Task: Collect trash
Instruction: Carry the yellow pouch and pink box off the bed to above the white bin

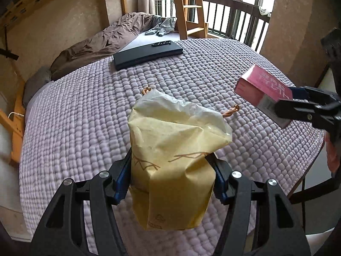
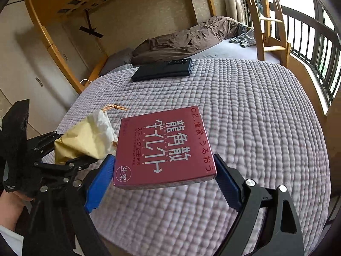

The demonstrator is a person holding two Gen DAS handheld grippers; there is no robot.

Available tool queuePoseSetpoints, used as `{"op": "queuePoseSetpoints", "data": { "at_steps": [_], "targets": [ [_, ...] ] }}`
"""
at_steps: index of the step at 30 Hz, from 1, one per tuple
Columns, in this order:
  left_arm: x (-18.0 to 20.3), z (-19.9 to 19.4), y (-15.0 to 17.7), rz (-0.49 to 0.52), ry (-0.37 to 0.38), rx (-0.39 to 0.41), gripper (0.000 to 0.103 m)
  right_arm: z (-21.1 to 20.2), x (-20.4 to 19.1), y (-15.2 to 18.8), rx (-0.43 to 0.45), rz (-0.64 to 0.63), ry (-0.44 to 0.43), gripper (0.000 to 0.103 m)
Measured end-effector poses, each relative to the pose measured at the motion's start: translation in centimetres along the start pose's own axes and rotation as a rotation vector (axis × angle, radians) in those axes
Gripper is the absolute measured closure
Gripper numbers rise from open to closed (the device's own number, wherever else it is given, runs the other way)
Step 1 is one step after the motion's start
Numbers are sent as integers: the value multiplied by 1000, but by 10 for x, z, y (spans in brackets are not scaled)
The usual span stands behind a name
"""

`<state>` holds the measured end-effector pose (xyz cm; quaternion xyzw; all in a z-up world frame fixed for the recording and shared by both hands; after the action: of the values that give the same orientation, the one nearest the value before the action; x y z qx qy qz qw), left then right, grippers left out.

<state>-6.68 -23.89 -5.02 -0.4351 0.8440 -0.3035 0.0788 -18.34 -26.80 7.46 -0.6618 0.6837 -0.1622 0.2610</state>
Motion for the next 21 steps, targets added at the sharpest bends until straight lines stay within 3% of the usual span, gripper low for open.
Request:
{"op": "queuePoseSetpoints", "data": {
  "at_steps": [21],
  "targets": [
    [12, -35, 42, -30, -44, -39, 40, -50, -32, 66, -23, 5, 0, 15]
  ]
}}
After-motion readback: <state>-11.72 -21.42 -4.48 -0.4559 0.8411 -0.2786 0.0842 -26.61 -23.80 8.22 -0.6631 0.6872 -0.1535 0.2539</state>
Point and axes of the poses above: each gripper's, at about its wrist camera, not at the fingertips, and z roughly the way its jaws point, x to its right, y to its underside, the point moved 9 cm from there along z, roughly the way its jaws point, and after that the axes turned 9 degrees about y, right-handed, at the moved point
